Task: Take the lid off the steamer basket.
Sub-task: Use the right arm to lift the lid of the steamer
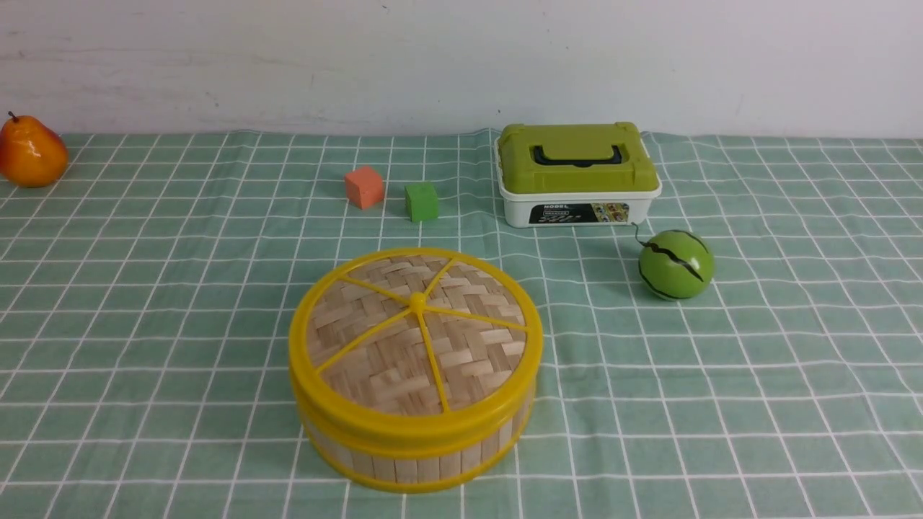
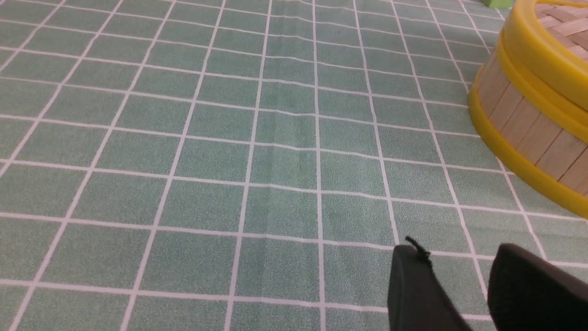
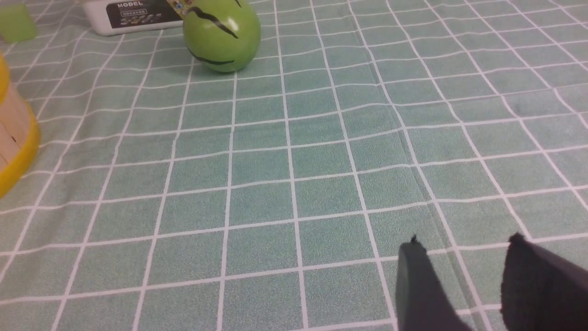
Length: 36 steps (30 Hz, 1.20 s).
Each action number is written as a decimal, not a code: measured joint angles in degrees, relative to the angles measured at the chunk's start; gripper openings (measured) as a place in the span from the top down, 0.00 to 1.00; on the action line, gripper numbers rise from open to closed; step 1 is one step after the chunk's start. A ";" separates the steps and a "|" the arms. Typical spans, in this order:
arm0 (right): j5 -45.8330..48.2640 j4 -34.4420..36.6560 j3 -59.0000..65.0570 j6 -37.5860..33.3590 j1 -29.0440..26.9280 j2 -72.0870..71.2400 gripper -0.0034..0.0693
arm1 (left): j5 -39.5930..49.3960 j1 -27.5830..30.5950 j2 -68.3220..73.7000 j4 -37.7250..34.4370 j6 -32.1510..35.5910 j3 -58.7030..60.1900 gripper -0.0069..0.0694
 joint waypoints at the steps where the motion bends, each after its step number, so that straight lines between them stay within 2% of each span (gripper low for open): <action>1: 0.00 0.00 0.00 0.00 0.00 0.00 0.62 | 0.00 0.00 0.00 0.00 0.00 0.00 0.60; 27: 0.00 -1.12 0.00 0.00 0.00 0.00 0.62 | 0.00 0.00 0.00 0.00 0.00 0.00 0.60; 31: 0.00 5.33 0.00 1.81 0.00 0.00 0.62 | 0.00 0.00 0.00 0.00 0.00 0.00 0.60; 35: 0.19 22.16 0.06 11.54 0.00 0.00 0.62 | 0.00 0.00 0.00 0.00 0.00 0.00 0.60; 36: 0.38 29.88 0.24 15.30 0.00 0.00 0.62 | 0.00 0.00 0.00 0.00 0.00 0.00 0.60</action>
